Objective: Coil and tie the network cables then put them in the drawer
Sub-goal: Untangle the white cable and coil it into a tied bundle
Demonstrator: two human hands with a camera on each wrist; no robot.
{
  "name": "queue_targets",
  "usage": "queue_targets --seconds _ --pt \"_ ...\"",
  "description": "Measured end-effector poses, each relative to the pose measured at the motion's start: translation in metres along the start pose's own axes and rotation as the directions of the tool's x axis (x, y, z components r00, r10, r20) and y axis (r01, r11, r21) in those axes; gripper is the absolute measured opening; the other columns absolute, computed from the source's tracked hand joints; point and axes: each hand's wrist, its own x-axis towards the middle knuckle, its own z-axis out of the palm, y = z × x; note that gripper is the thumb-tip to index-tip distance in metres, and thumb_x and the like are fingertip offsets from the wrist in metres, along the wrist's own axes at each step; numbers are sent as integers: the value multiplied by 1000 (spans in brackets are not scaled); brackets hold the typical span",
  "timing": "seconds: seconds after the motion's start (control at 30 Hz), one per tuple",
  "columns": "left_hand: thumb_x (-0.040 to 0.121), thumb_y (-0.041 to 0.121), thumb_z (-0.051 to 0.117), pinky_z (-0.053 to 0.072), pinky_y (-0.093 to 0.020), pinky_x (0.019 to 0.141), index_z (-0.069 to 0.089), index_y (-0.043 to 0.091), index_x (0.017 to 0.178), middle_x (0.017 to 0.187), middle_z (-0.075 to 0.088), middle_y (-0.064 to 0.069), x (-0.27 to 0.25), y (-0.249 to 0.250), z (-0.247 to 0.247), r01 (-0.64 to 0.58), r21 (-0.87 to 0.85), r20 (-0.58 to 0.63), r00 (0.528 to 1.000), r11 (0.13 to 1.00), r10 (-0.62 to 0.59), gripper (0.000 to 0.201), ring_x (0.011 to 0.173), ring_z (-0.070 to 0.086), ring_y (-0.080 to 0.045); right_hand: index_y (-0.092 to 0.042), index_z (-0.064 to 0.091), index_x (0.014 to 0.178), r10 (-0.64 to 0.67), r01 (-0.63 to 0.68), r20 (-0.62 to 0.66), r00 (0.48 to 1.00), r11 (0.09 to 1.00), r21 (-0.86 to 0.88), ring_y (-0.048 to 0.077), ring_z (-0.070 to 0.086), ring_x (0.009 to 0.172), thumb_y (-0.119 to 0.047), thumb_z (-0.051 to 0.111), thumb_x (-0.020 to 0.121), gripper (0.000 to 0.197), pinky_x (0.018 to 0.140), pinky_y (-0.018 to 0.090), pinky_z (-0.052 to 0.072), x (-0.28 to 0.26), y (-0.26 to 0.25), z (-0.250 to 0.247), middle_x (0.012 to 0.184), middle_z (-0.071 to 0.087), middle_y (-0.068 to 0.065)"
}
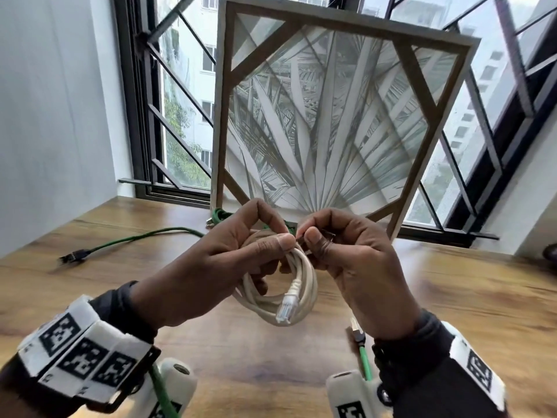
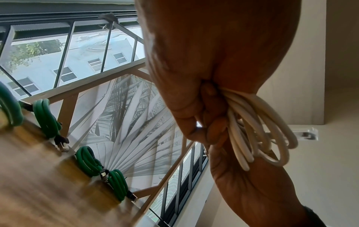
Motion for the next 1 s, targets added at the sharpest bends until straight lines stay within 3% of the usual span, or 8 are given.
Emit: queue_targets --seconds 0.17,0.3,0.4,0.53,0.67,0.77,0.83,1.0 --pt "94 23 61 41 -21 54 63 10 108 66 50 7 1 -1 -4 -9 23 -48 999 1000 10 19 56 43 -4 -9 74 87 -19 20 -28 999 1000 24 20 68 73 -17 72 86 8 68 27 58 0 2 4 81 71 10" --pt "93 24 64 40 -20 54 72 14 101 80 44 -11 0 1 -9 14 -40 -58 998 999 -16 15 64 36 -18 -1 72 91 66 -63 -11 998 979 192 20 70 73 -13 69 81 16 68 26 60 1 3 8 83 72 15" --pt "95 27 64 38 -25 62 75 16 102 98 43 -15 0 1 -9 34 -102 -23 999 994 -37 17 82 20 -32 5 67 91 124 -131 42 991 933 336 17 70 72 -6 60 86 13 66 23 58 0 2 11 83 70 14" --pt "93 27 64 37 -24 62 77 18 102 100 40 -16 -1 1 -7 43 -169 -21 999 985 -47 17 87 15 -36 3 68 91 127 -136 50 991 917 376 18 70 74 -5 59 87 13 68 23 59 0 0 12 86 69 15" --pt "93 29 71 37 -26 62 75 19 99 97 41 -17 0 1 -12 61 -104 -18 998 993 -63 13 82 18 -36 -6 77 89 84 -84 11 996 944 320 19 72 74 -6 65 84 13 67 26 60 0 3 11 85 73 13" --pt "93 27 68 40 -23 58 72 17 95 87 39 -25 0 1 -15 97 -50 -40 994 994 -99 11 77 20 -42 -8 79 92 34 -29 -27 999 987 157 20 70 75 -13 75 80 14 68 31 60 0 7 8 85 74 13" --pt "92 26 66 38 -22 56 71 16 93 86 38 -23 -1 1 -14 114 -25 -39 993 993 -115 11 74 18 -41 -8 80 94 17 -15 -38 999 998 53 22 67 75 -15 83 77 18 67 32 58 0 7 5 86 75 13" --pt "90 27 67 33 -19 53 72 17 92 84 36 -21 0 2 -12 153 -4 -41 987 988 -153 11 75 19 -33 -3 78 97 -23 23 -54 998 1000 -8 24 68 74 -5 77 76 22 62 29 57 -1 5 5 85 75 16"
